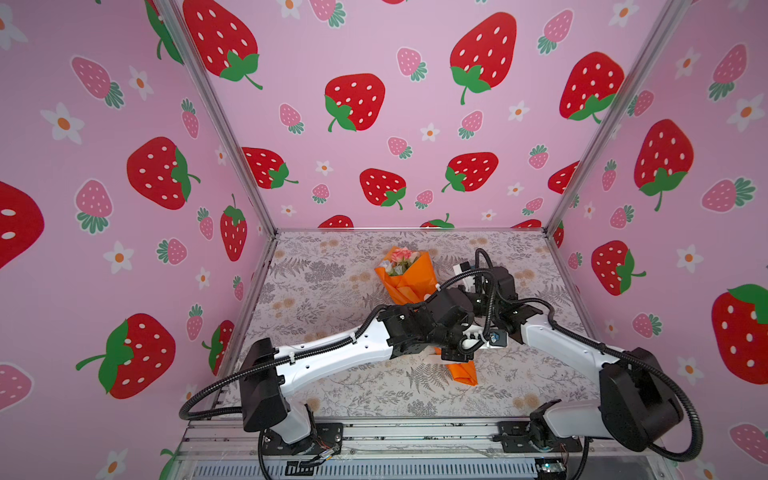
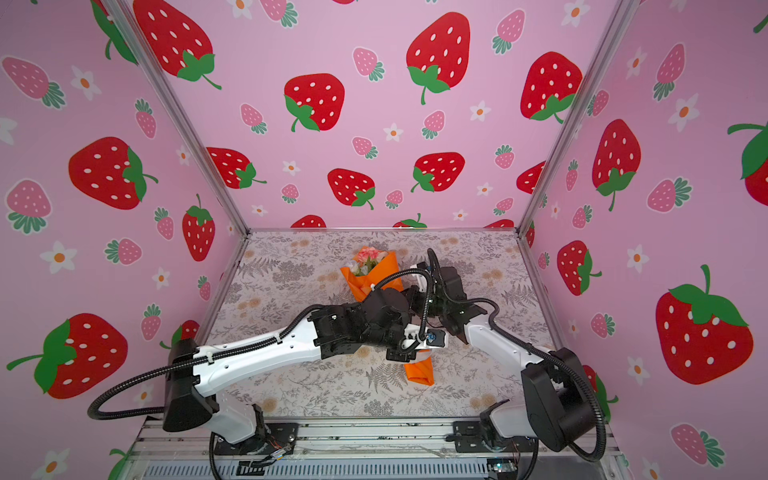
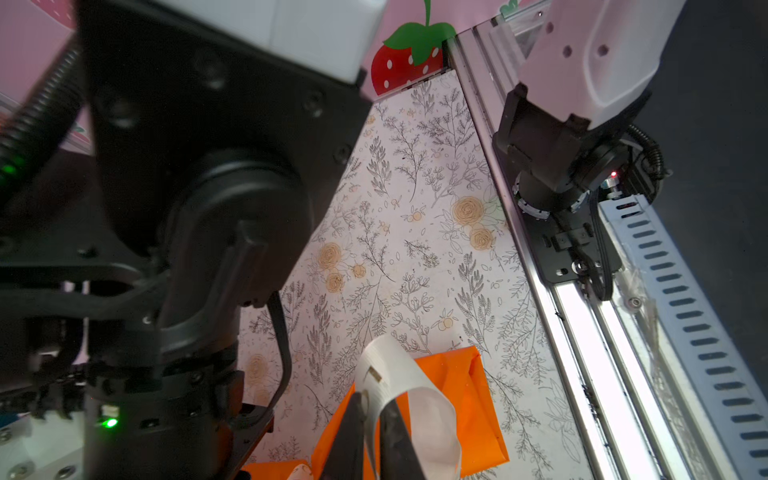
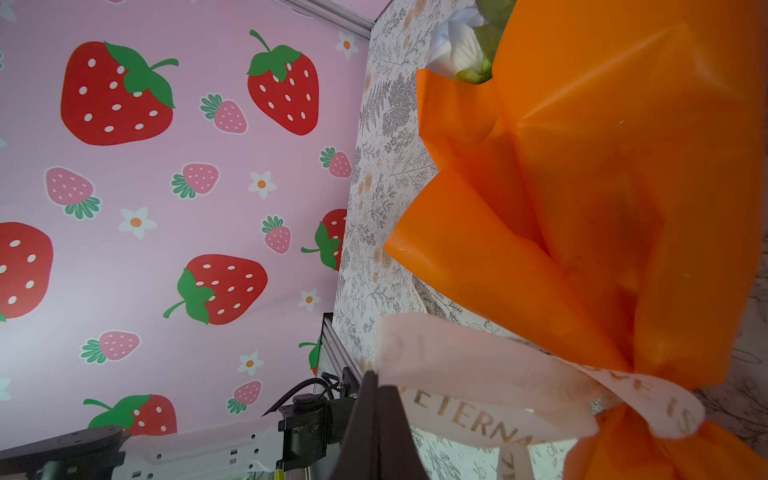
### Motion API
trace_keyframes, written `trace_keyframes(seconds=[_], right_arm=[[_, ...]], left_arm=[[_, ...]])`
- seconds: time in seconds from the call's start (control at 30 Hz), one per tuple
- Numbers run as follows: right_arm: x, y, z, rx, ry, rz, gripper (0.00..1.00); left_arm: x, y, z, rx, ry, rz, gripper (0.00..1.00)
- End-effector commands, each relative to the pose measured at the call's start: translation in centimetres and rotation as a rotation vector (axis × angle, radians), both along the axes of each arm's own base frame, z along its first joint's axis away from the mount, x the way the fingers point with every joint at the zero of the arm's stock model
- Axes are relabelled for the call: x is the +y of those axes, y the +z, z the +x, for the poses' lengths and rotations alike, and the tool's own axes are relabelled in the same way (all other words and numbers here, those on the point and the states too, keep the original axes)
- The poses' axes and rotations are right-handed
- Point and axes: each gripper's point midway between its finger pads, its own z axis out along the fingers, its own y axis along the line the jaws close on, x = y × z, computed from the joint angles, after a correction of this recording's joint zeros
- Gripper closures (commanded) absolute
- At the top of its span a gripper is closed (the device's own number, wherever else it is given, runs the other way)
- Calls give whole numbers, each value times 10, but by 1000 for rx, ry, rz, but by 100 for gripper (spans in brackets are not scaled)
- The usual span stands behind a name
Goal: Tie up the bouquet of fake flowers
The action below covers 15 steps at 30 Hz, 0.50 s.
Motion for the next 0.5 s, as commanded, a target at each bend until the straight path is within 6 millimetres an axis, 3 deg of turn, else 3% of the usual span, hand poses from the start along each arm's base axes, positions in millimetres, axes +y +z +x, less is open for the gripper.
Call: trace_keyframes(seconds=[0.0,0.3,0.47], right_arm=[[-2,-2,1,-14,6,7,99],[-5,-9,1,1,2,-1,99],[-7,-13,0,5,1,-12,100]], left_arm=[[-9,11,-4,59,6,-33,86],[-32,-11,-6,271,76,-4,75],[-19,3,-7,343,154,-51,64]])
